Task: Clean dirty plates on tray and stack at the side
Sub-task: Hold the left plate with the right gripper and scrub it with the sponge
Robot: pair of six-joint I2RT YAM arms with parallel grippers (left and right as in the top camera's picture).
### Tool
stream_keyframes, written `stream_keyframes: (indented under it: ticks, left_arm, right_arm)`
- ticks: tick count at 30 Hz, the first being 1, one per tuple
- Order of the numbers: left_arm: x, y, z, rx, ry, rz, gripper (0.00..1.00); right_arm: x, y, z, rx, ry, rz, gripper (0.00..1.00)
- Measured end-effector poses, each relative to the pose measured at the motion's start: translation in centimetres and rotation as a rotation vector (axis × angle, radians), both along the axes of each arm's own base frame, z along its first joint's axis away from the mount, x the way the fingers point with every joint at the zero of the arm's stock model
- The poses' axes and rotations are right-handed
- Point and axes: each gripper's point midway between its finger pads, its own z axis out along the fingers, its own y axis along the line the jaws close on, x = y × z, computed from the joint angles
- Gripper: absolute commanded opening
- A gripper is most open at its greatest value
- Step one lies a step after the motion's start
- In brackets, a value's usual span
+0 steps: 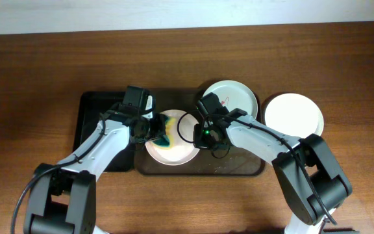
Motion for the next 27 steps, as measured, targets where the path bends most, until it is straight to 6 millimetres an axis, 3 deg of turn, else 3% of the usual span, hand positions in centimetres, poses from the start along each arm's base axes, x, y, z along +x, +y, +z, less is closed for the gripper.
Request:
stream_keyframes:
  ticks: [5,9,10,15,17,18,19,20,23,25,27]
  left_arm:
    - [1.3,-3.8,1.3,-0.107,-0.096,-0.079,0.00]
    - [2.3,-5.2,-2.2,-0.153,-0.051,-0.065,0.00]
    - [2.3,-5.2,-2.4,-0.153,-0.044,-0.059,0.00]
    - [2.2,-3.3,-2.9,-0.053,-0.010,-0.004,0.00]
    - [2.0,-1.4,-2.5,0.012,0.001,0.033,0.00]
    - [1.8,-0.6,-2.0,0.040,-0.001,0.034,0.00]
    - [1.5,-0.1,-1.3,0.054,-0.005,0.030,0.00]
    - [1.3,0.2,0.0,0.054,-0.026,0.018,0.00]
    - [0.5,0.9,4.9,0.060,-0.116,-0.001,0.00]
    - [-0.3,2.3,5.4,0.117,-0.108,0.012,0.00]
    - [-1.3,4.7,4.5,0.188,-0.045,0.054,0.00]
  right_arm:
    - [0.0,0.0,0.0,-0.001,0.001,0.000,0.12]
    - [-0.1,0.0,0.0,-0.001,0.002,0.000,0.11]
    - [-0.1,0.0,0.0,-0.001,0.002,0.000,0.11]
    - [-0.1,0.0,0.0,-0.001,0.002,0.001,0.12]
    - [0.0,0.0,0.0,0.003,0.001,0.001,0.12]
    - [0.0,0.1,0.0,0.003,0.002,0.001,0.19]
    - [-0.1,0.0,0.0,0.002,0.004,0.001,0.33]
    - [-0.1,0.1,0.1,0.007,0.005,0.002,0.36]
    - [0.0,0.4,0.4,0.018,-0.002,0.009,0.27]
    - [0.0,0.4,0.3,0.022,-0.002,0.010,0.08]
    - [-0.2,0.8,0.1,0.043,0.005,0.020,0.04]
